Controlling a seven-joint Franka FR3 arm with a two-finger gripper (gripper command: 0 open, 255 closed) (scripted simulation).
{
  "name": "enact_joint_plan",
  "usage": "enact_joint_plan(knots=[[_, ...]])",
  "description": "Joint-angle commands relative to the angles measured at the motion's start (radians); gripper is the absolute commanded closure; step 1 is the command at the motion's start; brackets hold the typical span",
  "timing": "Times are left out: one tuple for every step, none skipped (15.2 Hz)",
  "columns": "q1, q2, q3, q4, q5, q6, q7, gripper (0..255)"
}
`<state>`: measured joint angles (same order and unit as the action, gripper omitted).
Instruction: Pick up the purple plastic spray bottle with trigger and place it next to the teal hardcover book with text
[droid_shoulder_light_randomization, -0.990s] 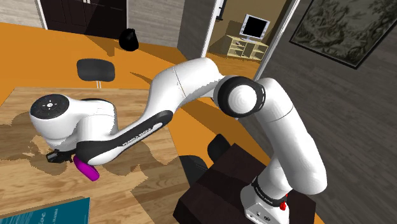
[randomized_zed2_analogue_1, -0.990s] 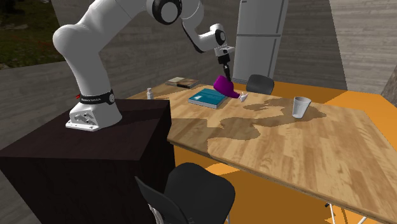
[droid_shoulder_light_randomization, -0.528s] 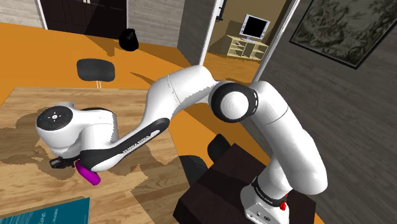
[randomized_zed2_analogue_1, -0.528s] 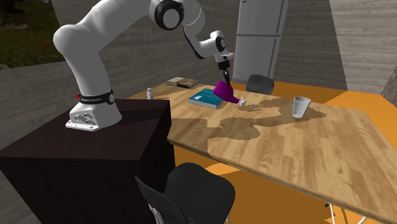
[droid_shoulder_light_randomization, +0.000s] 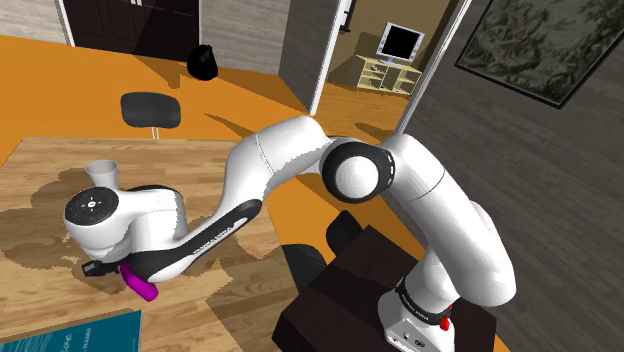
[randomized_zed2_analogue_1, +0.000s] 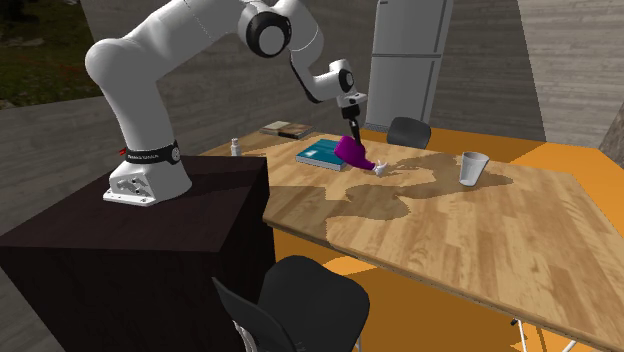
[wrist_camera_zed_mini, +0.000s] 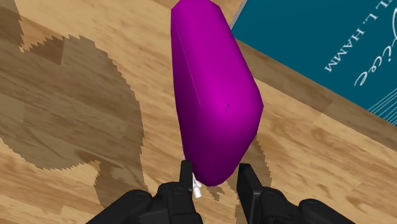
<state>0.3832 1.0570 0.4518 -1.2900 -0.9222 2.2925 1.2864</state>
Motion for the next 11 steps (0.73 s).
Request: enact_joint_plan(knots=[[0.004, 0.023, -0.009, 0.014, -0.007, 0.009, 0.003, 255], [0.007, 0.034, -0.013, 0.02, -0.01, 0.014, 0.005, 255], [0.009, 0.045, -0.016, 0.027, -0.013, 0.019, 0.007, 255], [0.012, 0.056, -0.02, 0.034, -0.015, 0.023, 0.009, 255], [0.015, 0.067, -0.023, 0.042, -0.018, 0.028, 0.011, 255], [0.018, 0.078, -0.027, 0.05, -0.021, 0.032, 0.013, 255], [0.02, 0.087, -0.029, 0.056, -0.023, 0.035, 0.014, 255], [0.02, 0.087, -0.029, 0.056, -0.023, 0.035, 0.014, 255], [0.02, 0.087, -0.029, 0.056, -0.023, 0.035, 0.014, 255], [0.02, 0.087, -0.029, 0.056, -0.023, 0.035, 0.014, 255], [0.02, 0.087, -0.029, 0.056, -0.023, 0.035, 0.014, 255]])
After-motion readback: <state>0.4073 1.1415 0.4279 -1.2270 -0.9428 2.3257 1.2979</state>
